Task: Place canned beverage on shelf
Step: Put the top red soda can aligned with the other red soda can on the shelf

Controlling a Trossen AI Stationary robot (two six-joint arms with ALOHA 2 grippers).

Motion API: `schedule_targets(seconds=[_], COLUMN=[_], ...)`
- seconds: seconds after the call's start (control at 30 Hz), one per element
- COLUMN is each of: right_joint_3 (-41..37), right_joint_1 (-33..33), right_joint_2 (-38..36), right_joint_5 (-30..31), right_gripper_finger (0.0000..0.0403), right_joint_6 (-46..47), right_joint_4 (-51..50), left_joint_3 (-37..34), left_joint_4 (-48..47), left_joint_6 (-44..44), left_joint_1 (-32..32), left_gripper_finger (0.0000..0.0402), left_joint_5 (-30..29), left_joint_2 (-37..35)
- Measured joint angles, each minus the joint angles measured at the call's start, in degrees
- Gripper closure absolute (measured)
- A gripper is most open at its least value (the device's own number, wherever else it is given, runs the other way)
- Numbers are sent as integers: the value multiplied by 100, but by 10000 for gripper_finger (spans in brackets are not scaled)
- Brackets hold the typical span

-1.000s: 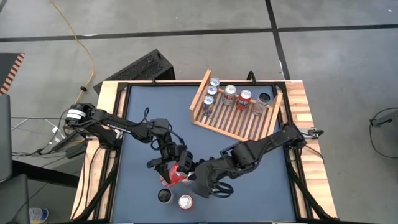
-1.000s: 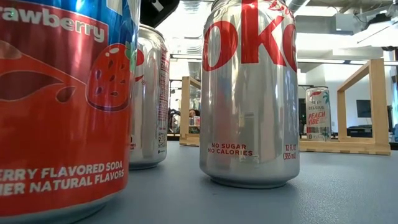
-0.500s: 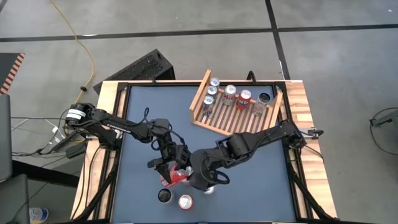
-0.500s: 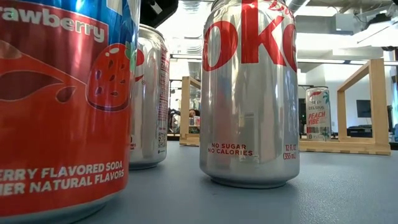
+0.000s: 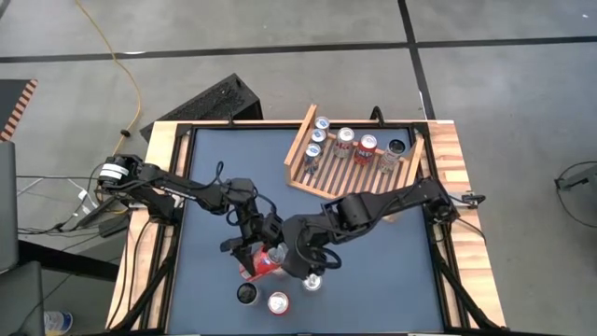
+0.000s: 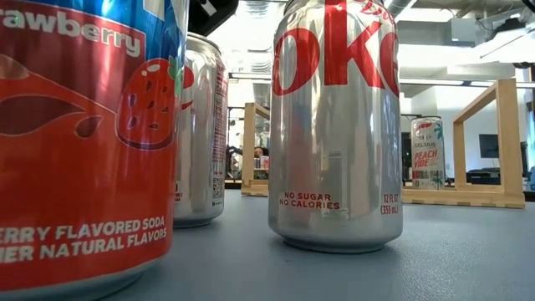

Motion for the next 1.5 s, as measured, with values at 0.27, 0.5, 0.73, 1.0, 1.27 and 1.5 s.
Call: schedule_targets(seconds=[0.27,0.5,0.73,1.0,1.27,1.5], right_joint_3=[0,0,2,0,7,4], right_joint_1=[-70,-44,20,-60,-111,58], right_joint_2=[0,0,0,0,63,87], right_joint_5=[-392,-400,-348,-211,-255,186], right_gripper_finger=[110,110,111,112,112,112], right_joint_6=[-139,-140,-114,-97,-93,-391], right_joint_4=[9,-4,-92,66,80,159], left_joint_3=[0,0,0,0,17,17], left_joint_4=[1,101,92,101,93,116], left_joint_6=[3,79,60,78,54,122], left_joint_1=[-14,-32,-69,-69,-69,-82], left_gripper_finger=[109,109,109,109,109,109], left_joint_5=[-14,15,-28,-118,-58,-11], left_joint_2=[0,0,0,0,0,0])
